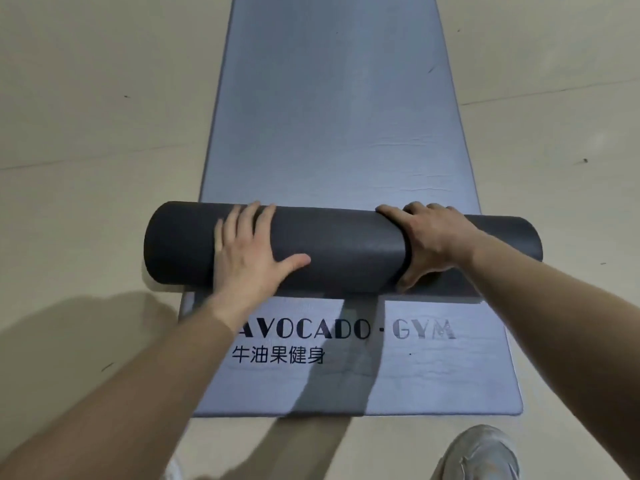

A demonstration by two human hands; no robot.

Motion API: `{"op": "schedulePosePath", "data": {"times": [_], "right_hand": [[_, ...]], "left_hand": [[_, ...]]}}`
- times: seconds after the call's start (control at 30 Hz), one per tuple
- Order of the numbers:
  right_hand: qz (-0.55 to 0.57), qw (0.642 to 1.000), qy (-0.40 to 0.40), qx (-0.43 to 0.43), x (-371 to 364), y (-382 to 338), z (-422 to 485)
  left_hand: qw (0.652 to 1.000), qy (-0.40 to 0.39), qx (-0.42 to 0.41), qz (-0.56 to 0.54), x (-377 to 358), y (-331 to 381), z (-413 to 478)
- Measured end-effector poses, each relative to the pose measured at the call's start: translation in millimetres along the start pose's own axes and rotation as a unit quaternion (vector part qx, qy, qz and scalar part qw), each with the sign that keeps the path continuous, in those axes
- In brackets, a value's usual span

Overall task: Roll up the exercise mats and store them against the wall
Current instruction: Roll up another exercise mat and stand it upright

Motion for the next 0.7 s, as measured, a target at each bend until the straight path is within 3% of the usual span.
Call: {"op": "schedulePosePath", "data": {"times": [0.07,0.13,0.17,0.27,0.3,0.4,0.47,0.57,0.7], "right_hand": [[0.008,1.000,-0.014,-0.014,2,-3,0],[0.038,0.998,-0.037,-0.025,-3,-23,-6],[0.072,0.995,-0.057,-0.033,-10,-39,-11],[0.188,0.978,-0.077,-0.048,-36,-111,-26],[0.214,0.973,-0.067,-0.051,-43,-139,-31],[0.282,0.956,-0.063,-0.046,-56,-203,-44],[0.378,0.921,-0.090,-0.044,-62,-219,-49],[0.530,0.834,-0.124,-0.090,-76,-219,-55],[0.571,0.809,-0.081,-0.113,-86,-229,-61]], "left_hand": [[0.990,0.102,0.088,-0.033,-1,0,-48],[0.968,0.127,0.196,-0.089,-8,-1,-87],[0.946,0.113,0.270,-0.142,-8,-1,-101],[0.821,0.028,0.470,-0.321,-12,-6,-132],[0.803,0.013,0.491,-0.337,-6,-12,-139],[0.795,0.022,0.495,-0.350,15,-48,-160],[0.768,-0.002,0.509,-0.388,17,-69,-182],[0.718,-0.055,0.537,-0.439,13,-70,-208],[0.700,-0.064,0.528,-0.477,-21,-93,-219]]}}
Point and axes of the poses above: each hand's wrist, its own z-axis towards the middle knuckle, its own x-axis out of the back of the hand, y = z × x, the point moved 6 cm from there along z, towards the middle knuckle, and after that the axes turned 13 degrees about y, right-handed, at the moved point
